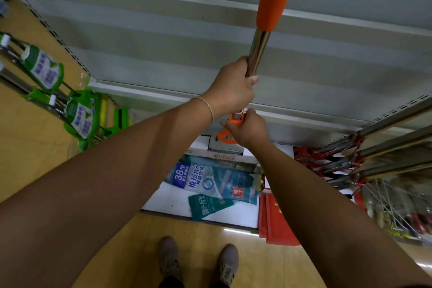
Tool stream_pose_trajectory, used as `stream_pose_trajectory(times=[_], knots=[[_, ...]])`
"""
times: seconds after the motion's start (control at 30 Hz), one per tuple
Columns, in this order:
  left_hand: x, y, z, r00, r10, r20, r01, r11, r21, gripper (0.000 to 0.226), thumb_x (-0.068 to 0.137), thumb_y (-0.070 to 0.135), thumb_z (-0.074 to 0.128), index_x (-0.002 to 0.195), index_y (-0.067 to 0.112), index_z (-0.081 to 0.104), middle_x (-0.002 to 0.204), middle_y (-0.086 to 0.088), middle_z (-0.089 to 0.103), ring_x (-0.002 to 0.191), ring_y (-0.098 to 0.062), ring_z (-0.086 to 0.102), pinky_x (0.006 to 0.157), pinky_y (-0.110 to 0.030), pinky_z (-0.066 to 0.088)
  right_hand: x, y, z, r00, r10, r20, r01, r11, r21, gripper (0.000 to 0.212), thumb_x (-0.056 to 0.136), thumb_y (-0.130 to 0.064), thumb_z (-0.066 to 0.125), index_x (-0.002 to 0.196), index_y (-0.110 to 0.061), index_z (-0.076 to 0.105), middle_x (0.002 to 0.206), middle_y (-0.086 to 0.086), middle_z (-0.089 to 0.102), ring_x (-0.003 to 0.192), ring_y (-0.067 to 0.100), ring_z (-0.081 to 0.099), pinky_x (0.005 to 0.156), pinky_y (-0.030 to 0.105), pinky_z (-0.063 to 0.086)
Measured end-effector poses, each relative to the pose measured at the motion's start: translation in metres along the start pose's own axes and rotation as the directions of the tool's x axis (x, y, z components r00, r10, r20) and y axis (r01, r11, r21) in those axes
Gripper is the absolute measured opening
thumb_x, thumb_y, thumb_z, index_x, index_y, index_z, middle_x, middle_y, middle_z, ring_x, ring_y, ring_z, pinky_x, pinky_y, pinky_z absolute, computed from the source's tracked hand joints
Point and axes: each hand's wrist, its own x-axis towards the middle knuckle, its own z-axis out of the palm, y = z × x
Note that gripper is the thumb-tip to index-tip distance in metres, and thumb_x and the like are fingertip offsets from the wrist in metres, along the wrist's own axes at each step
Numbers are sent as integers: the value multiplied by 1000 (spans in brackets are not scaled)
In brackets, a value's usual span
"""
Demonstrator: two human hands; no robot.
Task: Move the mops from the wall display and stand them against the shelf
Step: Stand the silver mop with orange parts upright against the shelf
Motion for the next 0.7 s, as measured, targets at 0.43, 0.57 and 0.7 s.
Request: stream_pose_trajectory(times=[0.43,0.57,0.7], knots=[[12,1,-8,999,-14,46,14,1000,21,17,93,25,55,103,12,55,94,-5,61,86,-22,58,71,-26,42,6,-7,-8,993,103,59,-106,993,52,40,85,-36,71,115,-16,54,107,5,65,92,20,58,77,33,45],[9,-3,-18,988,-81,131,72,995,69,30,94,35,55,116,14,52,112,-5,61,106,-23,58,83,-26,42,-10,-10,-21,990,129,54,-129,992,10,49,91,-30,65,133,-11,48,122,12,62,93,20,54,76,31,44],[-10,-9,-38,968,-182,175,170,982,83,58,96,39,49,143,9,36,141,-14,49,127,-28,49,103,-35,40,-31,-25,-36,993,112,38,-111,993,-31,48,91,-33,64,132,-11,50,124,12,62,102,26,60,82,33,48]])
